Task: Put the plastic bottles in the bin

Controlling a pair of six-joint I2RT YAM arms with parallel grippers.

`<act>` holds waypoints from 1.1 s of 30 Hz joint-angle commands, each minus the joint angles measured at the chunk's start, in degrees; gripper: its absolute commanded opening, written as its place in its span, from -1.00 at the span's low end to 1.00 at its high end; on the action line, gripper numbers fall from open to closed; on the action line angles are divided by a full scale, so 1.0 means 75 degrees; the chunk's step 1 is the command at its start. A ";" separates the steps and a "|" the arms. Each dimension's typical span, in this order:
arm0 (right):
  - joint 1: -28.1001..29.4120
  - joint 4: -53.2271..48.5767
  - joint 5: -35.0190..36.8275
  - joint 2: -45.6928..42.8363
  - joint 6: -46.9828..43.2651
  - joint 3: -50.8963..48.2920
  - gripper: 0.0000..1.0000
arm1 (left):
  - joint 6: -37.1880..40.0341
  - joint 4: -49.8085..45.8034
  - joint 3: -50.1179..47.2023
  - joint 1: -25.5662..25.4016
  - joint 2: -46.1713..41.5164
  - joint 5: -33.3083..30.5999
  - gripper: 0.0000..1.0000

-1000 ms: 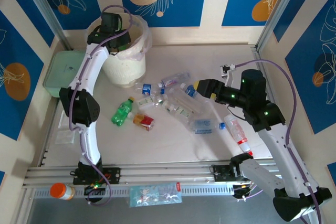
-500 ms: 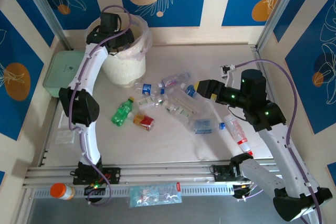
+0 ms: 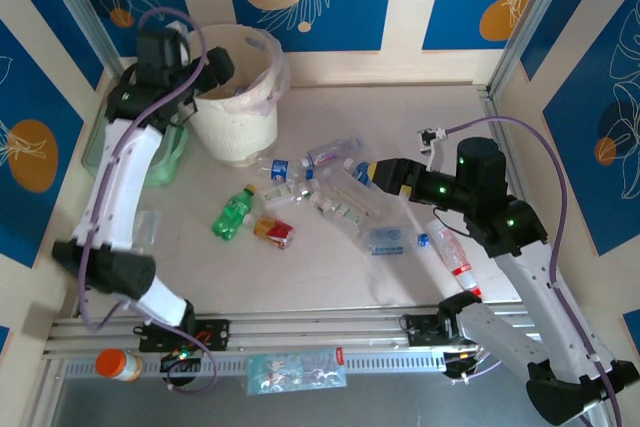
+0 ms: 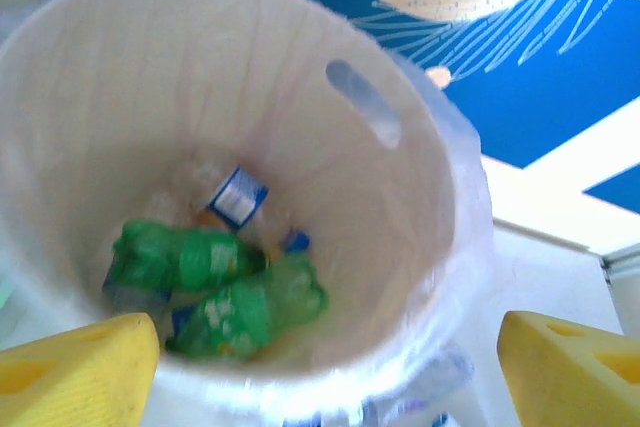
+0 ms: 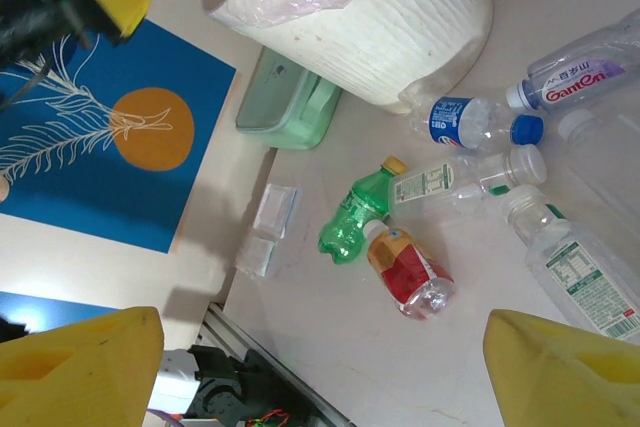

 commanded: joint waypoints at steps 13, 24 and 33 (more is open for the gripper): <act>0.0567 -0.0277 0.0603 0.0241 -0.0246 -0.0322 0.65 | -0.1572 -0.0331 -0.6006 -0.1106 -0.4282 0.1036 0.69; 0.0898 -0.0106 0.1054 0.0571 0.0004 -0.0362 0.61 | -0.6114 0.0218 -0.8211 -0.2426 -0.4156 0.0555 0.67; 0.0969 -0.0230 0.1304 0.0373 -0.0048 -0.0443 0.60 | -0.7307 0.1876 -0.8652 -0.2752 -0.2689 0.0505 0.75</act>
